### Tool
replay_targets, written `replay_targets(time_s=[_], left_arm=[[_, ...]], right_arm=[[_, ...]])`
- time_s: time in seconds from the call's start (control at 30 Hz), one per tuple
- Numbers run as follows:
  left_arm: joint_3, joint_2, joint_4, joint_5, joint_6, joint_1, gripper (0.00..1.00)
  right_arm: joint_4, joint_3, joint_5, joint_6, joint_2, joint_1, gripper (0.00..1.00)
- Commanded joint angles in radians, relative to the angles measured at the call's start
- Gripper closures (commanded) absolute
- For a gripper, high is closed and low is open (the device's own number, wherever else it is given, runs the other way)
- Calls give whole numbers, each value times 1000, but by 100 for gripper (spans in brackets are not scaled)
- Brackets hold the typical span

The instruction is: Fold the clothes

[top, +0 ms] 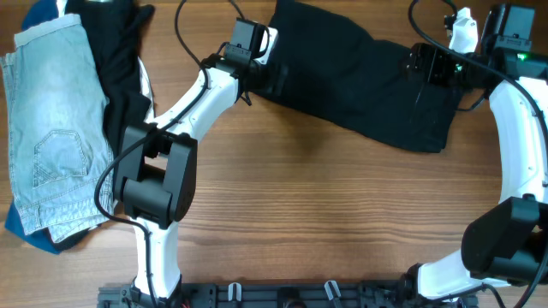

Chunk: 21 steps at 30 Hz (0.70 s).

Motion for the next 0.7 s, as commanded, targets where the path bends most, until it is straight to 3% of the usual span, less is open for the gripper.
replay_targets(time_s=[0.0, 0.17, 0.33, 0.47, 0.67], left_arm=[[19, 46, 3, -14, -129, 2, 12], [19, 80, 8, -96, -163, 10, 10], [19, 80, 9, -107, -338, 49, 10], [19, 83, 12, -1, -340, 36, 20], [19, 123, 18, -1, -422, 6, 23]], right_arm=[[-1, 16, -16, -19, -9, 7, 0], [-1, 16, -16, -19, -9, 7, 0], [0, 16, -16, -20, -9, 7, 1], [4, 16, -16, -19, -7, 7, 0], [4, 16, -16, -20, -5, 7, 1]])
